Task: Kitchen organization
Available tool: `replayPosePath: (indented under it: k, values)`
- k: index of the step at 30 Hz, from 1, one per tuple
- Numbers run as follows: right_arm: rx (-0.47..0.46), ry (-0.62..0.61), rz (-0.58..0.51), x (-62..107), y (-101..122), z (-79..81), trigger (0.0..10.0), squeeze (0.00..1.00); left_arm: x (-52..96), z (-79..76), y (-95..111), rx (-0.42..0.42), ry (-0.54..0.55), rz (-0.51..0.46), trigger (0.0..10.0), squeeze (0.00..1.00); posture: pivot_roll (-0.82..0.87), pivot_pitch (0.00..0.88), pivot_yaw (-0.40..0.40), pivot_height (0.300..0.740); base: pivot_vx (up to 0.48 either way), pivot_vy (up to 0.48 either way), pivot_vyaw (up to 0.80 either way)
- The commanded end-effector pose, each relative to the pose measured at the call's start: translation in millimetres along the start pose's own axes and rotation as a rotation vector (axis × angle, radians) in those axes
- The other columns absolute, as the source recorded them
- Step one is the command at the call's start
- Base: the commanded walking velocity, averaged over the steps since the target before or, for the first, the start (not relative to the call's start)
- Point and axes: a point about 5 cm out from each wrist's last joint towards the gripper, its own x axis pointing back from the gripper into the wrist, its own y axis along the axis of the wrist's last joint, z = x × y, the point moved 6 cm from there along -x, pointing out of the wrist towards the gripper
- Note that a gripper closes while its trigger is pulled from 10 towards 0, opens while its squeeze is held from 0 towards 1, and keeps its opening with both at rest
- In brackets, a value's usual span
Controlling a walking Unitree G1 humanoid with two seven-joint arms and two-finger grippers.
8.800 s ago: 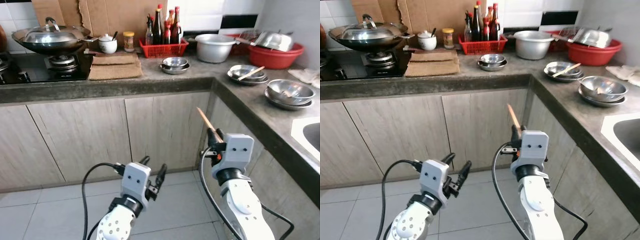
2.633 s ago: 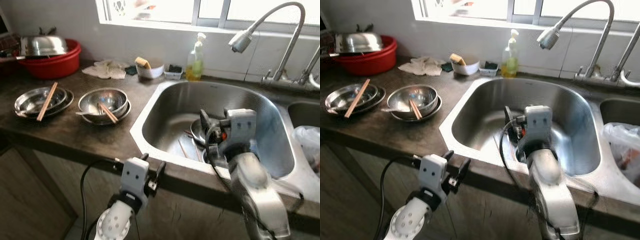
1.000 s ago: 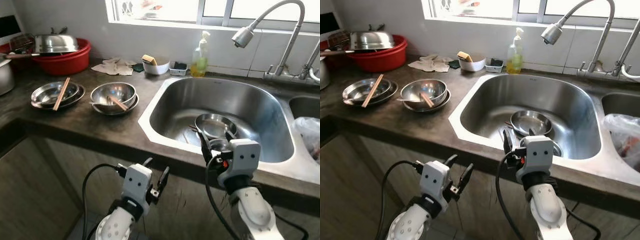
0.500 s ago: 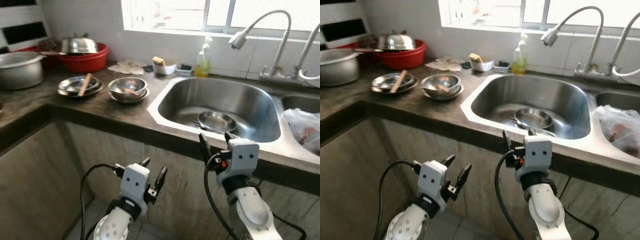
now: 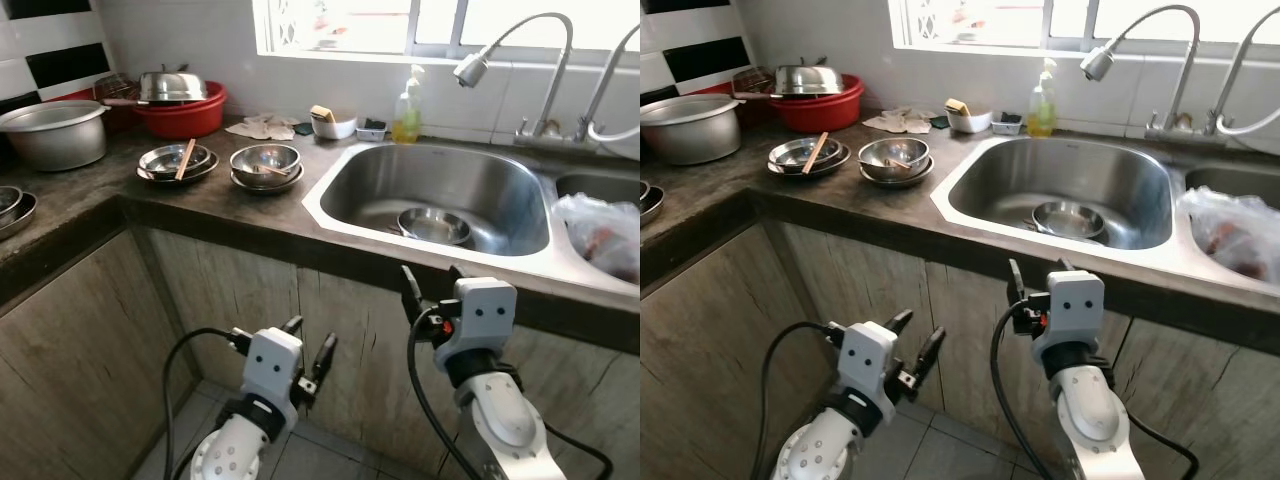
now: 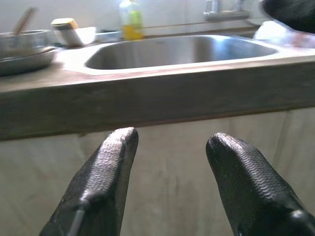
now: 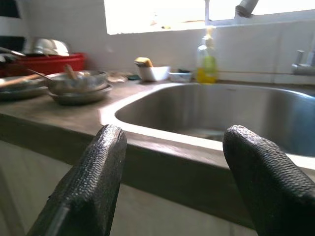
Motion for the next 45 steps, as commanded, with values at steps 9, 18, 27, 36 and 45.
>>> replayPosePath:
  k: [9, 18, 27, 36, 45]
  values:
    - [0.016, 0.027, 0.047, 3.4, -10.5, 5.8, 10.0, 0.00, -0.7, 1.7, -0.1, -0.010, 0.009, 0.008, 10.0, 0.00, 0.03, 0.000, -0.008, 0.740, 0.000, 0.000, 0.00]
    - [0.016, 0.025, 0.059, 4.0, -14.1, 5.9, 10.0, 0.00, -0.9, 1.9, -0.7, -0.010, 0.009, 0.010, 10.0, 0.00, 0.02, 0.000, -0.007, 0.740, -0.204, 0.000, 0.00]
    - [0.019, 0.024, 0.060, 3.2, -15.1, 5.3, 10.0, 0.00, -0.5, 1.6, -1.3, -0.010, 0.007, 0.012, 10.0, 0.00, 0.02, 0.000, -0.005, 0.740, -0.298, 0.000, 0.00]
    - [0.023, 0.026, 0.058, 2.7, -14.8, 5.4, 10.0, 0.00, -0.1, 0.5, -2.3, -0.010, 0.003, 0.014, 10.0, 0.00, 0.02, 0.000, -0.003, 0.740, -0.303, 0.000, 0.00]
    - [0.023, 0.027, 0.055, 1.5, -13.8, 5.7, 10.0, 0.00, -0.8, 1.4, -2.3, -0.011, 0.007, 0.018, 10.0, 0.00, 0.02, 0.000, -0.005, 0.740, -0.294, 0.000, 0.00]
